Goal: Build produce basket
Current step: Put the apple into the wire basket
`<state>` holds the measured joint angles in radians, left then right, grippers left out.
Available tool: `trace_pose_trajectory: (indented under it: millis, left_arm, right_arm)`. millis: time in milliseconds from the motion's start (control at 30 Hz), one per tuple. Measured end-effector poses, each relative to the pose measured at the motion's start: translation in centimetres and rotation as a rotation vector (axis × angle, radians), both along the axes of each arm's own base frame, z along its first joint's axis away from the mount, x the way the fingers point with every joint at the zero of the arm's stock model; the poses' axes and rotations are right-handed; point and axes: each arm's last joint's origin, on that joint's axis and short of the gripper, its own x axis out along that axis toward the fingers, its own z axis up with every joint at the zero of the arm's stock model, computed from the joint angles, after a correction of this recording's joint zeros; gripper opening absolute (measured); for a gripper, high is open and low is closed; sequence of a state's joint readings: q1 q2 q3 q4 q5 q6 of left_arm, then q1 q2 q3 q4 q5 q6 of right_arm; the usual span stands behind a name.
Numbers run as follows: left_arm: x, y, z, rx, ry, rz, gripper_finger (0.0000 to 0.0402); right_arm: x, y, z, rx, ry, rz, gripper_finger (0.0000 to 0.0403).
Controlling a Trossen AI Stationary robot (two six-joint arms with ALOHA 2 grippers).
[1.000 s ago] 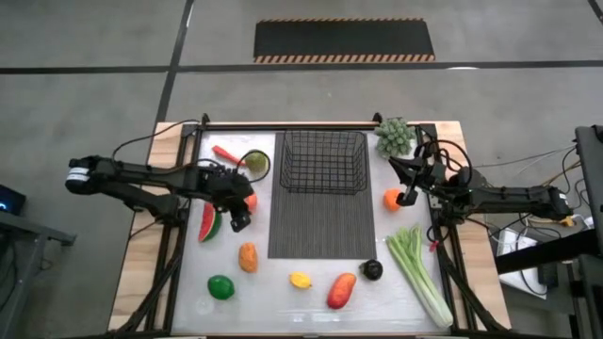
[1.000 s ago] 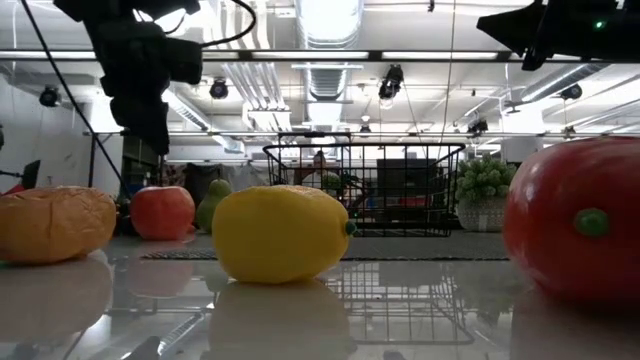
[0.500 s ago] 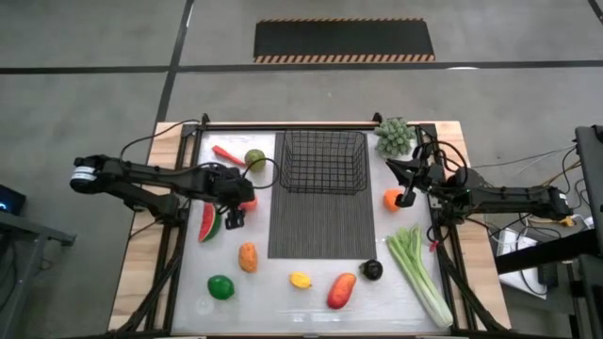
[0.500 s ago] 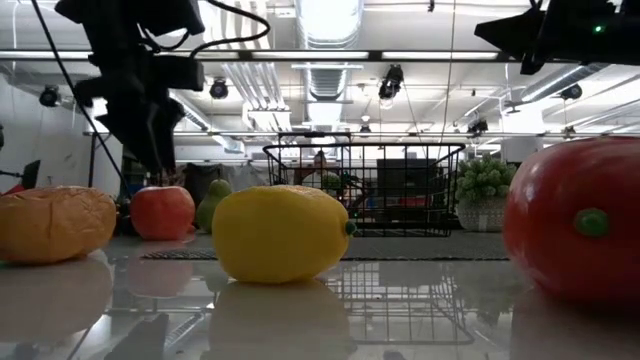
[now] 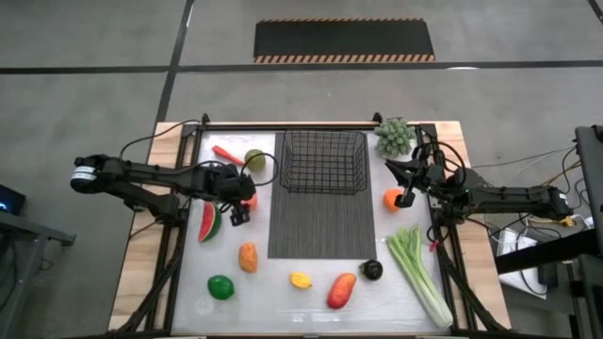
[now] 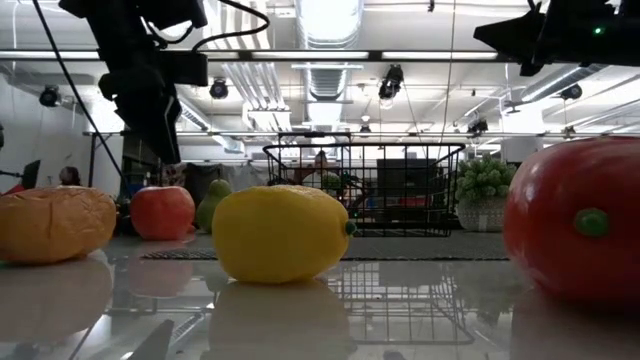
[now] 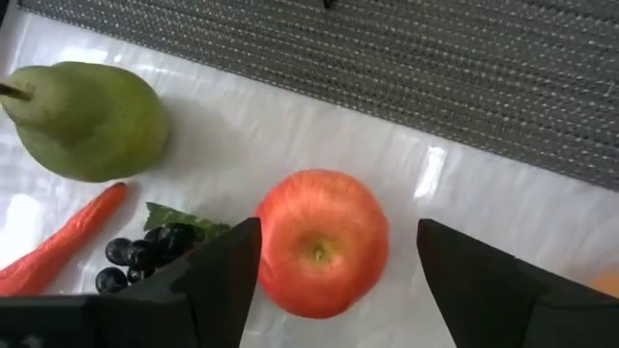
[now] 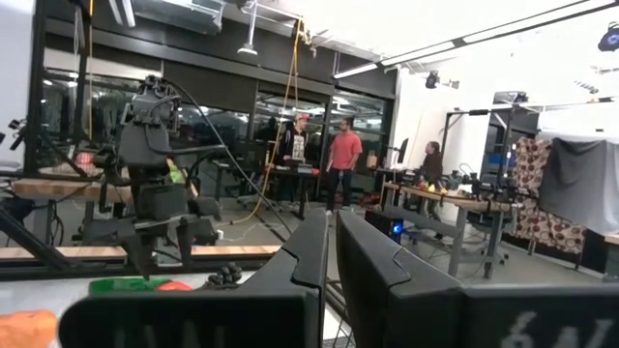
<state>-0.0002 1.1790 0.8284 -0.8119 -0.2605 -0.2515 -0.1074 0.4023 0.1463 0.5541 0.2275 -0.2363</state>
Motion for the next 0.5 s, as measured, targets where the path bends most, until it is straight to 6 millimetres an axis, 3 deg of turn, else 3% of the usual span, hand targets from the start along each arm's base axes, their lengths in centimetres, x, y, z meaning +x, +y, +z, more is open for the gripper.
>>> trace_pose_trajectory:
  millis: [133, 367, 500]
  left_arm:
    - [-0.1, -0.1, -0.2, -0.022, 0.034, -0.039, 0.0278]
    - [-0.1, -0.1, -0.8, -0.023, 0.078, -0.027, 0.0362]
    - [0.0, -0.1, -1.1, -0.039, 0.071, -0.021, 0.038]
  right_arm:
    - [0.0, 0.0, 0.0, 0.0, 0.001, 0.0, 0.0018]
    - [0.0, 0.0, 0.0, 0.0, 0.003, 0.0, 0.0018]
    - [0.0, 0.0, 0.0, -0.001, 0.004, 0.0, 0.0018]
